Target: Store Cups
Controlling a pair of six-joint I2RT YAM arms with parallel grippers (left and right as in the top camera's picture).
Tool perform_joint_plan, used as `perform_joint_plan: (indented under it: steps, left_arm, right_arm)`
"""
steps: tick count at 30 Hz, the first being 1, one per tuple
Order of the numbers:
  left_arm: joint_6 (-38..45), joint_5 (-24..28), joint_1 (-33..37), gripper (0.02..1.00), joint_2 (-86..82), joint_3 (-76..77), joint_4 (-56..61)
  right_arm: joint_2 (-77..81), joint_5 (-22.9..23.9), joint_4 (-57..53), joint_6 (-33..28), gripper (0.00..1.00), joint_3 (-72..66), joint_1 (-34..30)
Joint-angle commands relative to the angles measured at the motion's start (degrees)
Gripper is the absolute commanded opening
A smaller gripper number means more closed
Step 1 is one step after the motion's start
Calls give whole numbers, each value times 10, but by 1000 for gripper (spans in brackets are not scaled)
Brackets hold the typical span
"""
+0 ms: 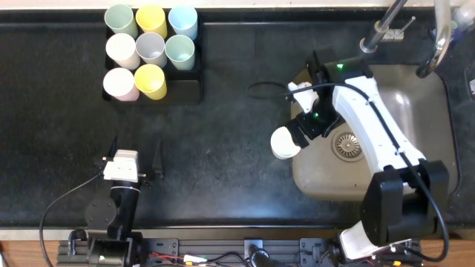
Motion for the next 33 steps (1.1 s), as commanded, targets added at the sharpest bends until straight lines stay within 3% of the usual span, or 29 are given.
perform_joint_plan:
  steps: [1,5,7,8,9,10,18,24,33]
  left_arm:
    - [9,7,0,998,-5,0,-3]
    - [9,7,0,998,-5,0,-3]
    - [9,7,0,998,-5,0,-3]
    - [9,7,0,996,-5,0,-3]
    - [9,7,0,998,-5,0,-3]
    - [9,7,0,998,-5,0,-3]
    - [9,7,0,998,-5,0,-3]
    - [9,7,0,998,-5,0,-3]
    - [9,7,0,998,-5,0,-2]
  right_arm:
    - [-2,0,24,10,998,-1,6]
    - [0,-17,36,10,1000,-1,6]
    - [2,-25,37,10,947,-1,6]
    - [4,-28,38,10,822,-1,6]
    - [5,-28,38,10,597,-1,6]
    - [7,-28,38,10,42,-1,6]
    - [9,-73,33,15,45,-2,26]
    - [1,-66,19,39,42,21,43]
    - [-6,-63,-71,77,42,247,55]
